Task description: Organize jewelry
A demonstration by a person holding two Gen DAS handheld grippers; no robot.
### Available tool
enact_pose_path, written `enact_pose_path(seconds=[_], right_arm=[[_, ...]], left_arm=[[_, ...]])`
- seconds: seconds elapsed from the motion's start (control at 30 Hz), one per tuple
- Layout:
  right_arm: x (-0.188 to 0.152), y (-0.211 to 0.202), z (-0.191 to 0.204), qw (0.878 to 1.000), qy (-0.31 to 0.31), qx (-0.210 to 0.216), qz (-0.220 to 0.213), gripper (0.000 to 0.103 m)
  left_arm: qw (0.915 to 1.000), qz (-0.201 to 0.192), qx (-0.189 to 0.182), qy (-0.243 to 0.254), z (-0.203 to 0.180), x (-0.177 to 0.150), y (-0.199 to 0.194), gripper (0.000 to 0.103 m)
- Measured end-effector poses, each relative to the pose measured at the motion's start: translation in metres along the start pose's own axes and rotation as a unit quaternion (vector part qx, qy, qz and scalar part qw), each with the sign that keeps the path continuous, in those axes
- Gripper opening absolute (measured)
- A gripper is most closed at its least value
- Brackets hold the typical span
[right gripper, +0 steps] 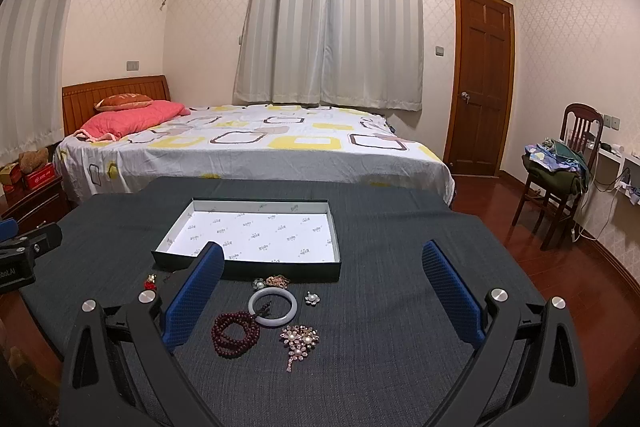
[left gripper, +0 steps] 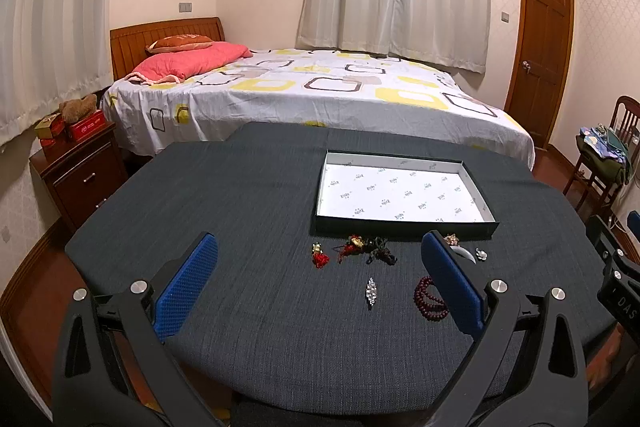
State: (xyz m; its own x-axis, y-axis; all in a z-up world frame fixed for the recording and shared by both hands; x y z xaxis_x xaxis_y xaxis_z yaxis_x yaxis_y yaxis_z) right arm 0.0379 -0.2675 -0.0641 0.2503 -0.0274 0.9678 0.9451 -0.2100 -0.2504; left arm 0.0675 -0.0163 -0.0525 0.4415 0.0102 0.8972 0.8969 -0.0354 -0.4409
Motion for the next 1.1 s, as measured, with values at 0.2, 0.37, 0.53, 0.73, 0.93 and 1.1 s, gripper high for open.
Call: enact_pose_path(seconds=[0.2,0.37,0.53,0.73,0.93,1.1], right_arm=[[-0.001,0.001,0.000,1.000,0.000,0.000,0.001,0.096],[-0.001,0.001,0.000,1.000,0.000,0.000,0.000,0.096],[-0.001,0.001,0.001,1.000,0.000,0.000,-0.002,0.096],[-0.019,0.013,0.005,1.000,-0.001,0.007,-0.001,0.096],[-0.068,0.046,0.008,0.999,-0.006,0.016,0.039,0.096],[-0.107,0.076,0.011,0.995,0.004,0.034,0.089,0.096]], left_arm=[[1.0000,0.000,0.001,0.000,0.000,-0.002,0.001,0.099],[1.0000,0.000,0.000,0.000,0.001,0.000,0.001,0.099],[1.0000,-0.001,-0.002,0.000,0.000,-0.006,0.003,0.099],[1.0000,-0.001,-0.009,-0.004,0.003,-0.018,0.010,0.099],[0.9996,0.018,0.000,-0.022,0.014,-0.041,0.040,0.099],[0.9977,0.046,-0.006,-0.049,0.023,-0.064,0.072,0.099]])
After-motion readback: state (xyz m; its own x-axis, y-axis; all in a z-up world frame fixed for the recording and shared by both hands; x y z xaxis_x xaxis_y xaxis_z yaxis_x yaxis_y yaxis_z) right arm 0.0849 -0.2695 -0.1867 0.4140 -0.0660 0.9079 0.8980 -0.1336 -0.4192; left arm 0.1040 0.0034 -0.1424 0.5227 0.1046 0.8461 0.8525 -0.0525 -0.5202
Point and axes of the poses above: each gripper's, at about its wrist camera, not at the fingertips, and y roughly the way its jaws point, z to its left, x to its top, the point moved 8 cm from there along y, roughly the way its jaws point, and after that the axes turned 5 degrees about -z, right-handed, at the moved point
